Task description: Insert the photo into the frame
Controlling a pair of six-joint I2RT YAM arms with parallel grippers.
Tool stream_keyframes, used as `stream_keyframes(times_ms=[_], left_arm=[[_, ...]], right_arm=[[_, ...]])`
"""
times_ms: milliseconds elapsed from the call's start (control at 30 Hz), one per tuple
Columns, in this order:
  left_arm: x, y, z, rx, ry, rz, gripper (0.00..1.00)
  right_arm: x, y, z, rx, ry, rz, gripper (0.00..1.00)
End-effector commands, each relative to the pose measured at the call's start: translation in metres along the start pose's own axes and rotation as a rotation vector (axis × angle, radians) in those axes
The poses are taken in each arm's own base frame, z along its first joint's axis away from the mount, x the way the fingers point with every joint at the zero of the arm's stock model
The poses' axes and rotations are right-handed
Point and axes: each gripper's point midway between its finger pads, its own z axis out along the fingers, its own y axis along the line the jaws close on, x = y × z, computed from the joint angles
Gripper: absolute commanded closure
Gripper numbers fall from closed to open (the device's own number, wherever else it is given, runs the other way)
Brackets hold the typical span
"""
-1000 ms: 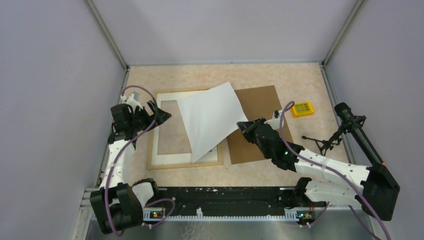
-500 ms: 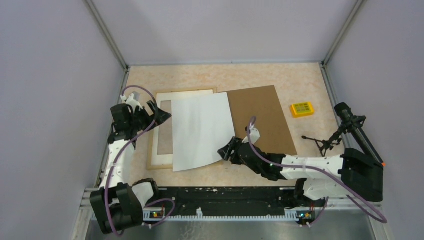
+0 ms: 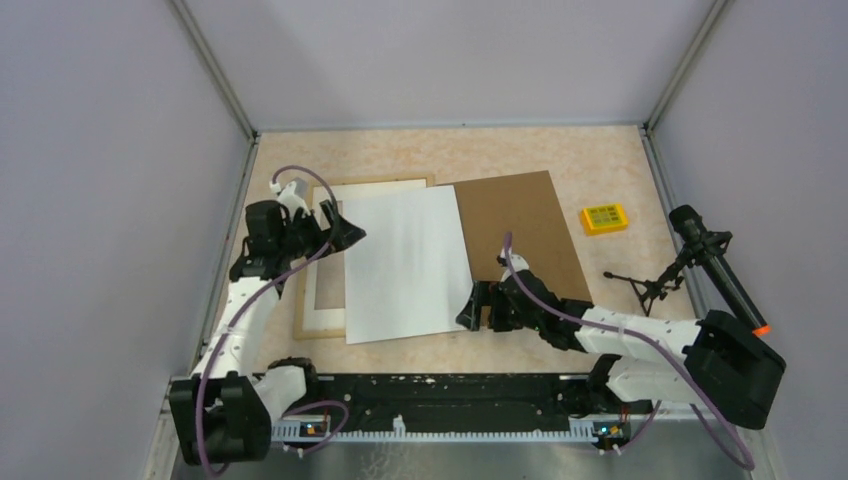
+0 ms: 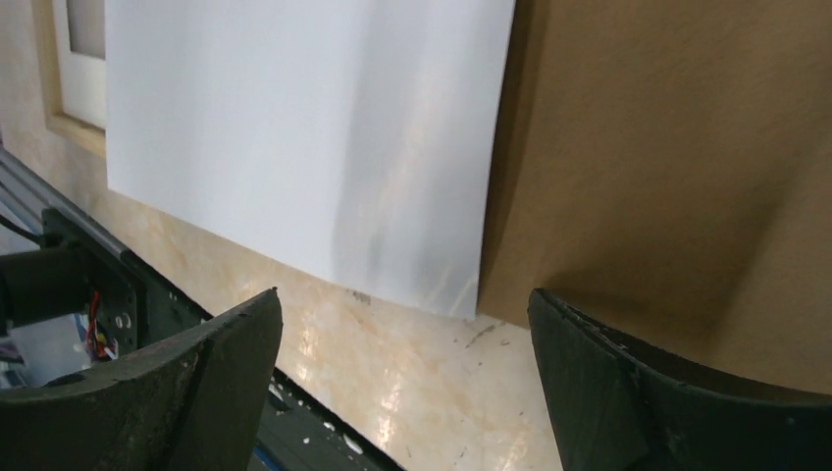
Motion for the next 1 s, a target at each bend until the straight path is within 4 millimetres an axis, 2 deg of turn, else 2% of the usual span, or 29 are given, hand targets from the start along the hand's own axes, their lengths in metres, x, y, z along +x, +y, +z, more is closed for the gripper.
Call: stream_keyframes(times_ms=[0,67,167,267,400,467,533,667,767,867,967], left_arm=[[-0.037,-0.068,-0.007,0.131,-0.080,0.113,0.01],[-0.046,-0.097,-0.010,0.195,-0.088,0.146,0.01],[-0.068,-0.132,-0.013,0.256,-0.120,0.199,0.01],[-0.087,-0.157,-0.011,0.289,-0.146,0.247,0.01],[-0.114,-0.179,-0.007,0.304,-0.206,0.323,0.01],[-0.125,-0.180,0.000,0.278,-0.242,0.363,0.01],[-0.129,-0.169,0.011,0.236,-0.243,0.390,0.01],[-0.111,-0.148,0.027,0.210,-0.181,0.384,0.01],[-0.099,-0.134,0.028,0.187,-0.169,0.380,0.01],[-0.097,-0.129,0.027,0.169,-0.187,0.381,0.01],[-0.098,-0.129,0.026,0.167,-0.190,0.382,0.01]], right_arm=[[-0.018,-0.003,-0.013,-0.062,0.008,-0.012,0.06],[-0.032,-0.002,-0.015,-0.092,-0.003,-0.007,0.08],[-0.048,-0.008,-0.011,-0.103,0.008,0.022,0.18],[-0.059,-0.013,-0.001,-0.148,0.041,0.067,0.25],[-0.072,-0.004,0.018,-0.242,0.089,0.100,0.41],[-0.077,0.002,0.031,-0.276,0.114,0.112,0.52],[-0.079,0.004,0.043,-0.297,0.143,0.123,0.57],[-0.083,0.002,0.061,-0.314,0.165,0.139,0.59],[-0.082,0.004,0.069,-0.352,0.173,0.154,0.70],[-0.082,0.007,0.072,-0.386,0.170,0.180,0.79],[-0.085,0.012,0.070,-0.426,0.139,0.211,0.96]])
